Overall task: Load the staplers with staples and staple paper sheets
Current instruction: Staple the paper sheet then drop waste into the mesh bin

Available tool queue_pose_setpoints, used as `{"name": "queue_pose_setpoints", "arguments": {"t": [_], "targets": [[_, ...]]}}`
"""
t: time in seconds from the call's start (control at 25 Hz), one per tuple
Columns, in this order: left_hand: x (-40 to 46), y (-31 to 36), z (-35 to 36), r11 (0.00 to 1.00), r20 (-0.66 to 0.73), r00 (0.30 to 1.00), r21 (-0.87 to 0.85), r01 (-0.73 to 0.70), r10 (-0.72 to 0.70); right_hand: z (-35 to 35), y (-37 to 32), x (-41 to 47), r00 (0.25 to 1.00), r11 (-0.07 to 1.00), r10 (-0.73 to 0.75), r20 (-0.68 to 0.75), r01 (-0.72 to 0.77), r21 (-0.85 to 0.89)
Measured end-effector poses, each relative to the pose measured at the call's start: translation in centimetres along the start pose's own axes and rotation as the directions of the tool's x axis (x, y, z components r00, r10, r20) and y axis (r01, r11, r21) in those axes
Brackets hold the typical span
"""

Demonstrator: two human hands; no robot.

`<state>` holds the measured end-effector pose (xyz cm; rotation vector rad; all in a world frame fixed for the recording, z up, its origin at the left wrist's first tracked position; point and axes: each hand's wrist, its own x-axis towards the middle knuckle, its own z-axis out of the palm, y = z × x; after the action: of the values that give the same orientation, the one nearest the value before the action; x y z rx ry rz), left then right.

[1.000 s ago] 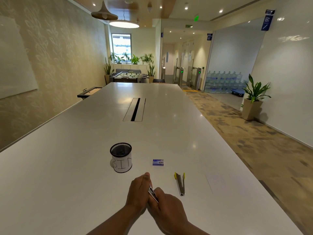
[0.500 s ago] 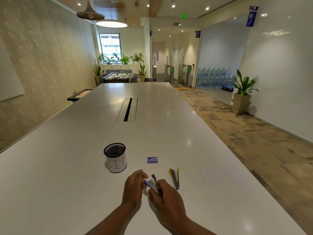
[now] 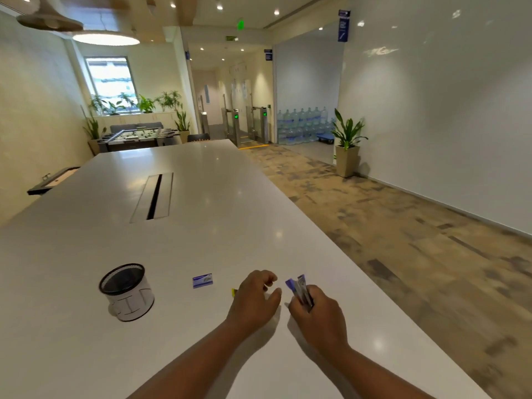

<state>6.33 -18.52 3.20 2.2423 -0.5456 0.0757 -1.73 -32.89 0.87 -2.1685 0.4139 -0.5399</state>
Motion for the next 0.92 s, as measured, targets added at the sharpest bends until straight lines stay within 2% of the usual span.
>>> {"name": "queue_pose_setpoints", "arguments": {"t": [0.2,0.32,0.44,0.6,0.72,0.8,0.92], "targets": [[3.4,0.1,3.9,0.985,0.228,0.973,0.172,-0.011,-0.029,-1.9,3.1,1.4,0.994,0.983,0.106,-0.005,-0.104,0.149],[5.3,-0.2,5.6,0.976,0.362,0.93,0.216,-0.024,-0.057,-2.3,3.3,1.9,0.988,0.947,0.157,-0.003,-0.15,0.284],[6.2,-0.2,6.8,0.967,0.428,0.901,0.252,-0.042,-0.072,-2.8,3.2,2.3,0.979,0.896,0.204,0.011,-0.191,0.4],[5.6,-0.3,7.6,0.941,0.374,0.924,0.335,-0.057,-0.077,-3.0,3.6,2.4,0.967,0.851,0.252,0.03,-0.236,0.468],[4.4,0.3,7.2,0.924,0.247,0.968,0.36,-0.125,0.035,-3.2,3.3,2.4,0.96,0.848,0.276,0.044,-0.265,0.459],[3.5,1.1,6.3,0.963,0.125,0.99,0.254,-0.093,0.062,-3.3,3.1,2.5,0.95,0.825,0.302,0.084,-0.304,0.477],[2.9,1.9,3.6,0.999,0.007,1.0,-0.023,0.024,-0.024,-3.5,1.9,2.9,0.928,0.772,0.342,0.148,-0.367,0.519]]}}
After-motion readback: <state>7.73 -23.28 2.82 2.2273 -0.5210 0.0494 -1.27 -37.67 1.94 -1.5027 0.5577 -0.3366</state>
